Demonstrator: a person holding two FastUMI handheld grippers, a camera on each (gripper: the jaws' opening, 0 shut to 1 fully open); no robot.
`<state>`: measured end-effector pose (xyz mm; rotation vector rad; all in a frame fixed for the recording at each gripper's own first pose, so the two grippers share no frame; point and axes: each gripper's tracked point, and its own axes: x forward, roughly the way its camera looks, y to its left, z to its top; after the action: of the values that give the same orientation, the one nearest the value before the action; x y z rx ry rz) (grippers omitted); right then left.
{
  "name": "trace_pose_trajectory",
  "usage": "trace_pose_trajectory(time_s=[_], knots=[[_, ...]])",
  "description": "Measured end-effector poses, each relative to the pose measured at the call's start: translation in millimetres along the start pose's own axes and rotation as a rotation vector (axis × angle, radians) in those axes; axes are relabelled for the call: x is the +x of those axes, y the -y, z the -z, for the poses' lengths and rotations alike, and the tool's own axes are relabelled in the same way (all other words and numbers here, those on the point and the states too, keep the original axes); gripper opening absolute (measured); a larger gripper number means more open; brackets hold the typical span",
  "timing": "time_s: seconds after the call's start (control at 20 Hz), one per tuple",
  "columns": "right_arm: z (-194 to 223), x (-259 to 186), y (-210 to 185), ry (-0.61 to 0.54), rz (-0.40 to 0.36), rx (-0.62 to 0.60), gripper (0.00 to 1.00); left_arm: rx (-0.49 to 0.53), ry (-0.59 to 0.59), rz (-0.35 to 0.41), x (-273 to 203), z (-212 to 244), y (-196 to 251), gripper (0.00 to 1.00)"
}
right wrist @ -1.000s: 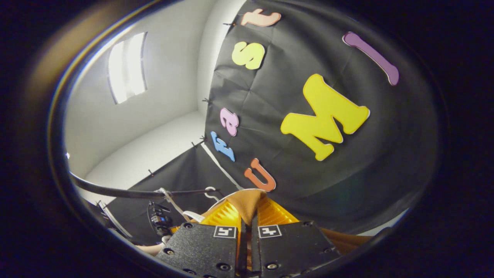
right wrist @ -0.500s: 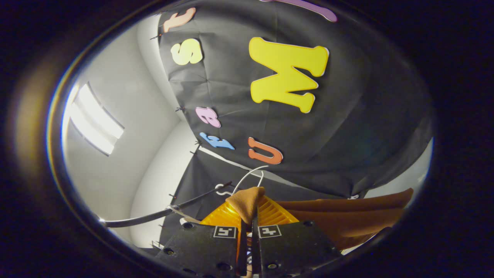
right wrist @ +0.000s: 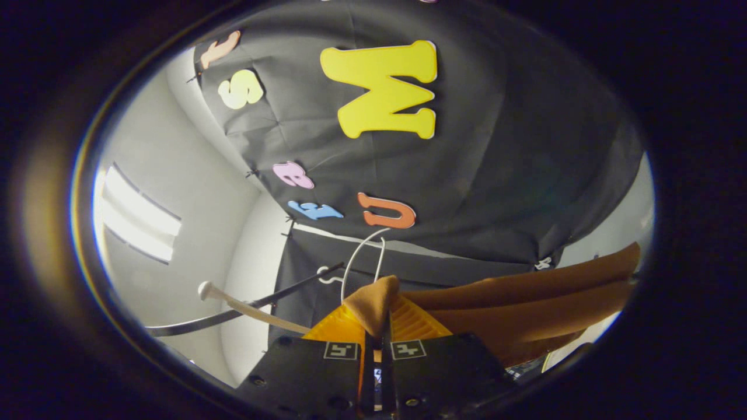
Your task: Grasp the clothes on the hanger with both hands and then place them into the laundry hamper below.
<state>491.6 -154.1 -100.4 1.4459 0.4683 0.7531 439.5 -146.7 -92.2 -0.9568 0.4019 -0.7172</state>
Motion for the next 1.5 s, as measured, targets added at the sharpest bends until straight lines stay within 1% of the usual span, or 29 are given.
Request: trace_pose_trajectory(time_s=[0.15, 0.2, 0.25, 0.35, 0.4, 0.45, 0.5, 0.7, 0.85, 1.05, 1.15, 1.3, 1.4, 1.5], knots=[[13.5, -4.2, 17.1, -0.017, 0.031, 0.009, 0.07, -0.018, -0.002, -0.025, 1.4, 14.4, -12.0, 0.0], [18.4, -6.4, 22.0, -0.022, 0.047, 0.009, 0.07, -0.019, -0.002, -0.051, -3.0, 19.4, -18.8, 0.07], [27.5, -9.5, 25.2, -0.032, 0.061, 0.001, 0.07, -0.021, -0.004, -0.075, -12.6, 25.4, -23.0, 0.0], [40.6, -10.5, 27.8, -0.053, 0.089, -0.025, 0.07, -0.038, -0.002, -0.109, -19.1, 34.8, -31.6, 0.0], [46.7, -10.5, 25.9, -0.065, 0.095, -0.04, 0.07, -0.04, -0.002, -0.123, -20.0, 39.7, -33.5, 0.07], [53.8, -11.6, 21.6, -0.077, 0.094, -0.055, 0.07, -0.038, -0.006, -0.128, -21.2, 45.6, -31.4, 0.07], [60.9, -11.1, 16.4, -0.082, 0.087, -0.059, 0.07, -0.044, -0.013, -0.13, -21.4, 55.9, -26.2, 0.0], [106.1, -11.1, 2.4, -0.134, 0.046, -0.038, 0.07, -0.093, -0.018, -0.092, -19.5, 91.5, 10.3, 0.0], [147.6, -8.9, -8.4, -0.187, 0.033, -0.057, 0.07, -0.079, -0.042, -0.075, -24.2, 116.7, 37.3, 0.0], [194.4, -6.4, -35.7, -0.256, -0.011, -0.083, 0.07, -0.057, -0.078, -0.063, -21.4, 148.7, 71.6, 0.0], [217.9, -9.3, -43.3, -0.285, -0.006, -0.112, 0.07, -0.026, -0.082, -0.079, -22.9, 160.8, 82.9, 0.0], [244.8, -16.3, -42.9, -0.301, 0.046, -0.192, 0.07, 0.019, -0.099, -0.115, -21.9, 180.1, 92.3, 0.0], [250.9, -17.0, -27.0, -0.304, 0.119, -0.266, 0.07, 0.069, -0.114, -0.18, -25.7, 196.6, 80.3, 0.0], [263.8, -30.2, -3.2, -0.306, 0.209, -0.335, 0.07, 0.083, -0.138, -0.245, -33.6, 215.7, 63.6, 0.0]])
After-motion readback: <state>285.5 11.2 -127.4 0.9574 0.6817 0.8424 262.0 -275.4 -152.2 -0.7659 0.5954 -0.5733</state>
